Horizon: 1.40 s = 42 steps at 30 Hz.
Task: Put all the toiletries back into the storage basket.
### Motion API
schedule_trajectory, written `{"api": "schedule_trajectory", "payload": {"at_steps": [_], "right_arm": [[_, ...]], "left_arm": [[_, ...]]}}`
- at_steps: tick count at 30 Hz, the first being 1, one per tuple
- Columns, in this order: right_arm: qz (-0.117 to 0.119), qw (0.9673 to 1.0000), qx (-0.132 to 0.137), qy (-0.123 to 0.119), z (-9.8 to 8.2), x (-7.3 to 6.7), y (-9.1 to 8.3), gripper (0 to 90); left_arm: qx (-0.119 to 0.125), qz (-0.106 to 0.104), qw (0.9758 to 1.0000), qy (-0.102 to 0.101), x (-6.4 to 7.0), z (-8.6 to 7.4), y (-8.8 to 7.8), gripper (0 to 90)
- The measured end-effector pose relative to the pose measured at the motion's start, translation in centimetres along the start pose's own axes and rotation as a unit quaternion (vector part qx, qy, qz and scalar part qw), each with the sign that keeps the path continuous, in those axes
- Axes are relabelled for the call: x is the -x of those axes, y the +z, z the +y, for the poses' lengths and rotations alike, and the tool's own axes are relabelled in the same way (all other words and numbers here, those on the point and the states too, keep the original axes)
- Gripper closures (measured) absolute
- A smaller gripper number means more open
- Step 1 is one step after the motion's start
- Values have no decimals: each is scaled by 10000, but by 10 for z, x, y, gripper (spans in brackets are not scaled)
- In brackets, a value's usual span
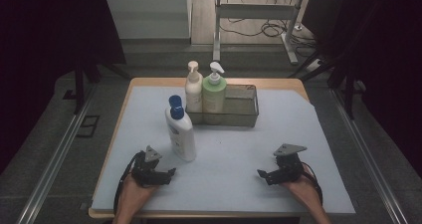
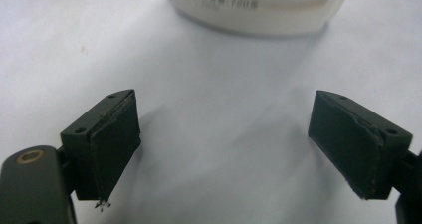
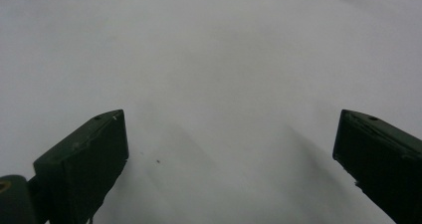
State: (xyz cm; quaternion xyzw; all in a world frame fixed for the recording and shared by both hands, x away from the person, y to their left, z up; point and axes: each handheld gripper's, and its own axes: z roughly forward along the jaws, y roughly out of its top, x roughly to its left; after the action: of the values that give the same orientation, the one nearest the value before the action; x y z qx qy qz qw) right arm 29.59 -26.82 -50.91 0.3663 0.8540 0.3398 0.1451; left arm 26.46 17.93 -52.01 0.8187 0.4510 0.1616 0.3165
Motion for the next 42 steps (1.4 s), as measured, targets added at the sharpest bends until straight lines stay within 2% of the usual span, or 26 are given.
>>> {"api": "schedule_trajectory", "payload": {"at_steps": [6,15,21,24,32,42], "right_arm": [[161,9998,112,-41,9,-7,-4,8],[321,9991,222,-148,25,-20,-7,5],[423,9983,268,-303,43,-29,-6,8],[521,9976,355,-299,52,-33,-5,10],[670,9958,383,-488,71,-49,3,10],[808,9941,443,-573,87,-63,13,6]], "left_arm": [[97,56,9999,-121,-1,-4,-1,121],[125,63,9998,-121,-1,-6,0,120],[136,63,9998,-123,-1,-6,0,121],[138,63,9998,-124,-1,-6,0,121],[151,66,9998,-140,-1,-6,0,121],[153,66,9998,-143,-1,-6,0,121]]}}
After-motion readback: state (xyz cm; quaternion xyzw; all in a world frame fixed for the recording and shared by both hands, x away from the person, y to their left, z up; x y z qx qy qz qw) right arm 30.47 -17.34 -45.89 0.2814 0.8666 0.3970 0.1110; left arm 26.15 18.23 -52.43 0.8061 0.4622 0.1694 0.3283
